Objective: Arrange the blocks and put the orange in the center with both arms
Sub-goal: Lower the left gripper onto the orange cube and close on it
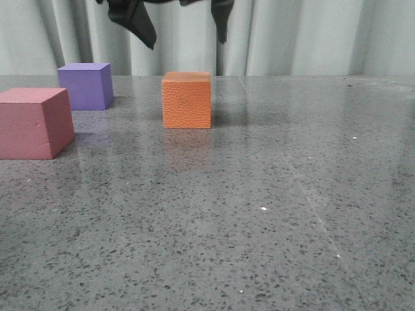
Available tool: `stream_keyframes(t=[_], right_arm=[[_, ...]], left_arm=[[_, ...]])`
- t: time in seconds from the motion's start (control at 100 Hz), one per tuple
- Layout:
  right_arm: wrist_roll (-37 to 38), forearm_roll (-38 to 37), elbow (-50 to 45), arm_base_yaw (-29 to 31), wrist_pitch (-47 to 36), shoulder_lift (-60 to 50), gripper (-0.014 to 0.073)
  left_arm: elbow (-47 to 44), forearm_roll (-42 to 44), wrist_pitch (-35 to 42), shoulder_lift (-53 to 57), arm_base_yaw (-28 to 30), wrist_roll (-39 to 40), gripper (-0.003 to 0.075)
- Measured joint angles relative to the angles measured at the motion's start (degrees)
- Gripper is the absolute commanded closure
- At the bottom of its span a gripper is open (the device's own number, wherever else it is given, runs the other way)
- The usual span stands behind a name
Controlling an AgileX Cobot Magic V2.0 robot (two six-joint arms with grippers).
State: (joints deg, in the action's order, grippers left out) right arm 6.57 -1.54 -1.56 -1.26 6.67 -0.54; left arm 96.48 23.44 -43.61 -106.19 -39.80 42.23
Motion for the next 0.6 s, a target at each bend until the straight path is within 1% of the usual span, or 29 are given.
stream_keyframes(t=[0.46,0.51,0.6], right_arm=[[0.0,0.0,0.0,0.0,0.0,0.0,0.0661],[0.0,0.0,0.0,0.0,0.0,0.0,0.0661],[0.0,0.0,0.0,0.0,0.0,0.0,0.0661]], left_arm=[[0.0,-1.74,-1.56,-5.45,0.0,0.03,0.007],[0.0,-1.99,-1.66,-5.49,0.0,0.03,0.0076],[0.0,-2.21,-1.66,-5.49,0.0,0.03,0.0108]])
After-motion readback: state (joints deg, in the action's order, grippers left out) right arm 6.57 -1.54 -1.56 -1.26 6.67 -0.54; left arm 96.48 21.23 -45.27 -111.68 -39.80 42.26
